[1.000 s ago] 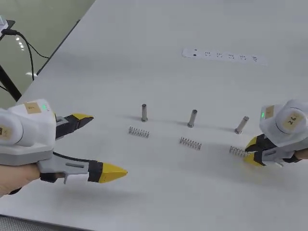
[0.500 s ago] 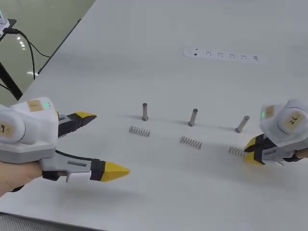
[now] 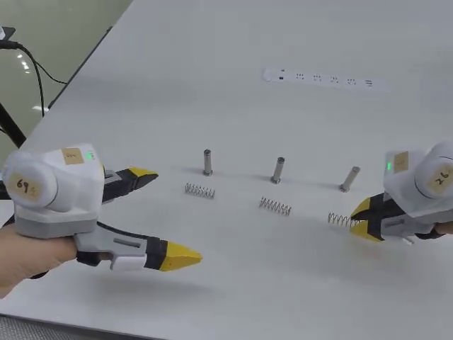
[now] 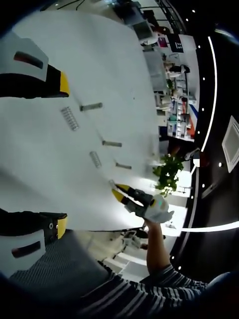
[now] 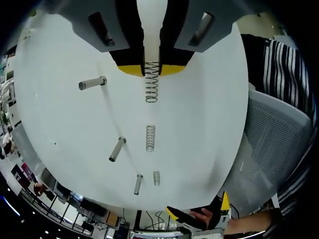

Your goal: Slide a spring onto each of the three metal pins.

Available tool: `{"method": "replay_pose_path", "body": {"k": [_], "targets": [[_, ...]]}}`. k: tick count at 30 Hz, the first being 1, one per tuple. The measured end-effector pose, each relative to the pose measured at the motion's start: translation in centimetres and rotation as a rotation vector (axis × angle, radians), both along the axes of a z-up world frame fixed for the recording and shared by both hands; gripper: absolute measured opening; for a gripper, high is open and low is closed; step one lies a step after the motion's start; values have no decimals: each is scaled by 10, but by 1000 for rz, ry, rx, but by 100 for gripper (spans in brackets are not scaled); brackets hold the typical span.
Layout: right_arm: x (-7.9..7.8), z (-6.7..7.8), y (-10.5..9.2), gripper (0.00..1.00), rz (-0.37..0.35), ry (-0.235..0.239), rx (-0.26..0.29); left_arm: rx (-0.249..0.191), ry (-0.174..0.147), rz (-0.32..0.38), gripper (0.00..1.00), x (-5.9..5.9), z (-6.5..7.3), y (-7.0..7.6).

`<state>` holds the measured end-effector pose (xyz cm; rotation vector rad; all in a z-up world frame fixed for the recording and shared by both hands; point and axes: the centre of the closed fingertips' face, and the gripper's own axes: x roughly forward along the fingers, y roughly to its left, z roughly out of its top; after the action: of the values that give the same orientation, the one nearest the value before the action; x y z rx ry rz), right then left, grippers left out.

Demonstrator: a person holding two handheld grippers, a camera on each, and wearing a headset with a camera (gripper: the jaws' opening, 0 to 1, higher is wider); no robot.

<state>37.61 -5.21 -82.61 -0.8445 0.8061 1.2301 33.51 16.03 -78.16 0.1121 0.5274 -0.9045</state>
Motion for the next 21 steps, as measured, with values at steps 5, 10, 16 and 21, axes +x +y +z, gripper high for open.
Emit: {"method": "replay_pose_path", "body": {"k": [5, 10, 16, 21], "targets": [[-9, 12, 19, 8, 48, -16, 32, -20, -11, -43, 90, 2, 2, -16], [-16, 20, 37, 8, 95, -36, 50, -21, -19, -85, 88, 4, 2, -31], [-20, 21, 48, 8, 130, -42, 54, -14, -27, -145, 84, 4, 2, -50], [-25, 23, 58, 8, 142, -34, 79, -40, -34, -177, 81, 7, 1, -68]]}}
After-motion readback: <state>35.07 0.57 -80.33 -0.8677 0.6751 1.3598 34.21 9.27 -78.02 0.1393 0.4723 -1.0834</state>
